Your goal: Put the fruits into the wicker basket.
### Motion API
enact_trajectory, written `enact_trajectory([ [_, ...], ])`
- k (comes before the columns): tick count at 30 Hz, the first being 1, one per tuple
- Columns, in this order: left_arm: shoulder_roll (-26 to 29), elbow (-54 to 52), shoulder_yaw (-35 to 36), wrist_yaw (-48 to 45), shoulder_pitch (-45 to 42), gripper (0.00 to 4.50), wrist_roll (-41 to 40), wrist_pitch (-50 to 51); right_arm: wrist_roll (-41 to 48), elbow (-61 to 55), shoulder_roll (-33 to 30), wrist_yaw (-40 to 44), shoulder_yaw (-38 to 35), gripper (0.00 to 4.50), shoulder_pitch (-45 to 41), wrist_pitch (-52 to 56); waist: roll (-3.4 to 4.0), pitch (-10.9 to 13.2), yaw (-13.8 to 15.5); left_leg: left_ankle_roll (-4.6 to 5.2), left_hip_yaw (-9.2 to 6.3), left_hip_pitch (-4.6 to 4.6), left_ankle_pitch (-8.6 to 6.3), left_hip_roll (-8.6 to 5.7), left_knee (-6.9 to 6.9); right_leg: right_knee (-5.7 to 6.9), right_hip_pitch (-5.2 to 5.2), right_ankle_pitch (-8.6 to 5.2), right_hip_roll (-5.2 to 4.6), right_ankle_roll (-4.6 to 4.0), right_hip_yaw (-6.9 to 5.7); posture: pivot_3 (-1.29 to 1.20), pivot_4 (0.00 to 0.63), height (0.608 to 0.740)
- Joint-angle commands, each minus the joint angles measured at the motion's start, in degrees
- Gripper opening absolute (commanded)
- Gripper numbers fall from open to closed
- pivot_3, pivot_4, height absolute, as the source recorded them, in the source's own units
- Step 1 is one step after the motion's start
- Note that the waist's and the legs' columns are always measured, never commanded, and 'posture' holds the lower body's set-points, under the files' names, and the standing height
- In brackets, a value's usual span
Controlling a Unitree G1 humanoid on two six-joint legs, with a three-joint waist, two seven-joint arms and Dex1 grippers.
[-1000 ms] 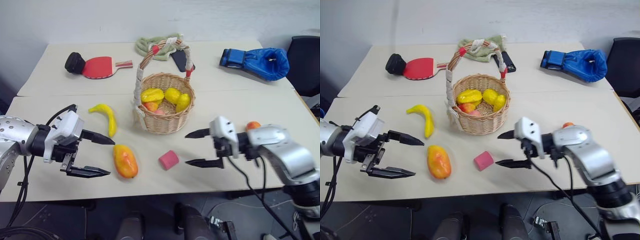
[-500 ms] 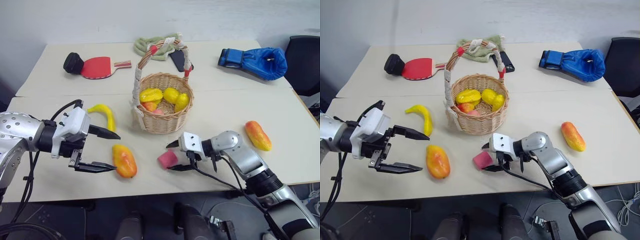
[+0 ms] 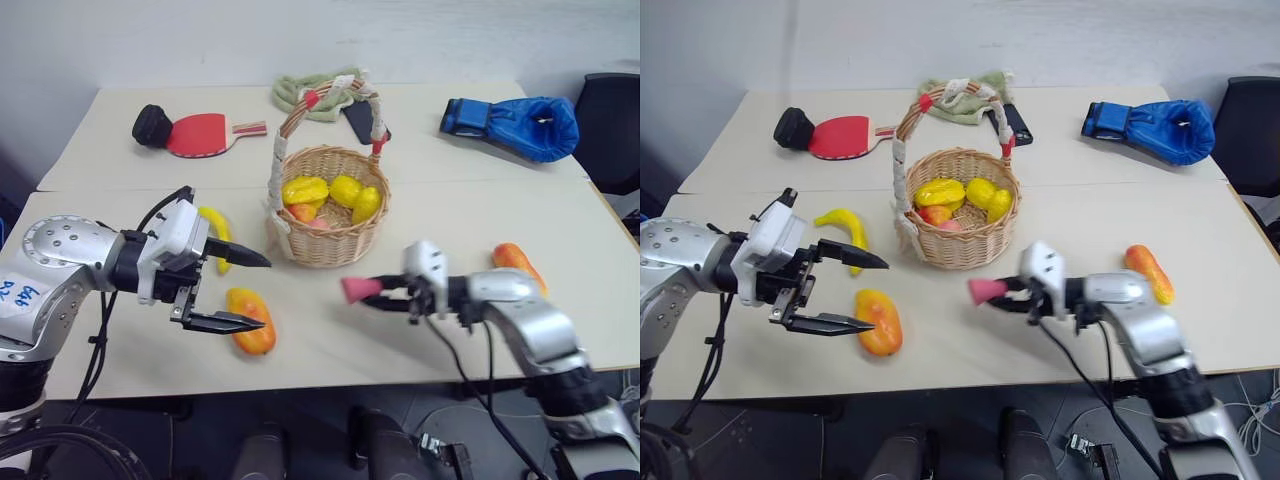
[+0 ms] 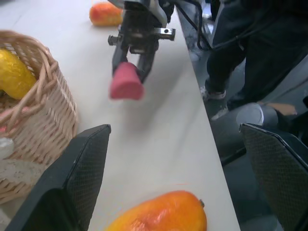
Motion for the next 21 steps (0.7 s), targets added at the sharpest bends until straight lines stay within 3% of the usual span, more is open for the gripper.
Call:
enact_trajectory([
  [1,-2.9,-3.0,1.1,3.5,-2.0,4.50,-3.9,2.0,4.4,-1.8,-4.2,-9.0,-18.6,1.01,1.9,7.6,0.00,0.0,0.5,0.00,0.00,-0.01,0.00,0.00,0.00,-0.02,0.00,0.00,0.00,0.00,0.00,0.00,0.150,0.740],
  [3,-4.0,-3.5,0.8,4.5,-1.9,4.50,-4.1,2.5,3.3,2.4,-6.0,-15.0,-25.9,1.01,2.0,10.2,0.00,0.0,0.8,0.00,0.02,0.01,0.00,0.00,0.00,0.00,0.00,0.00,0.00,0.00,0.02,0.00,0.150,0.740],
  [6,-4.7,-3.5,0.2,5.1,-1.2,4.50,-3.4,2.0,0.2,8.1,-8.1,-21.2,-30.3,1.01,2.8,10.8,-0.01,0.0,0.5,0.00,0.04,0.09,0.00,0.01,0.00,-0.19,0.01,-0.02,0.05,-0.04,0.05,0.00,0.150,0.740],
  [9,-5.0,-3.3,-0.3,5.1,-0.6,4.50,-2.5,1.1,-3.3,17.5,-7.7,-27.8,-31.2,1.01,2.5,10.2,-0.02,0.0,0.0,0.03,0.07,0.16,0.04,0.02,-0.01,-0.13,0.03,-0.03,0.09,-0.07,0.13,0.00,0.150,0.740],
  [13,-5.2,-2.1,-0.9,5.0,-1.8,4.50,-1.9,0.7,-6.1,28.3,-8.2,-29.1,-26.9,1.01,0.3,6.4,-0.01,0.0,-0.9,0.09,0.10,0.16,0.10,0.00,-0.01,-0.10,0.04,0.00,0.08,-0.08,0.23,0.00,0.150,0.740],
  [17,-4.8,-1.1,-1.4,4.6,-2.7,4.50,-0.6,0.0,-8.4,40.2,-9.8,-29.0,-24.5,2.32,-2.8,1.7,0.01,0.0,-1.3,0.11,0.13,0.19,0.11,0.00,-0.01,-0.08,0.03,0.00,0.12,-0.08,0.30,0.00,0.150,0.740],
  [21,-4.2,-2.8,-0.5,5.4,-1.5,4.50,-1.1,1.1,-7.3,41.5,-11.1,-27.6,-25.2,3.72,-3.6,1.9,0.02,0.0,-1.3,0.11,0.12,0.15,0.11,0.01,-0.03,-0.15,0.02,0.00,0.12,-0.07,0.30,0.00,0.150,0.740],
])
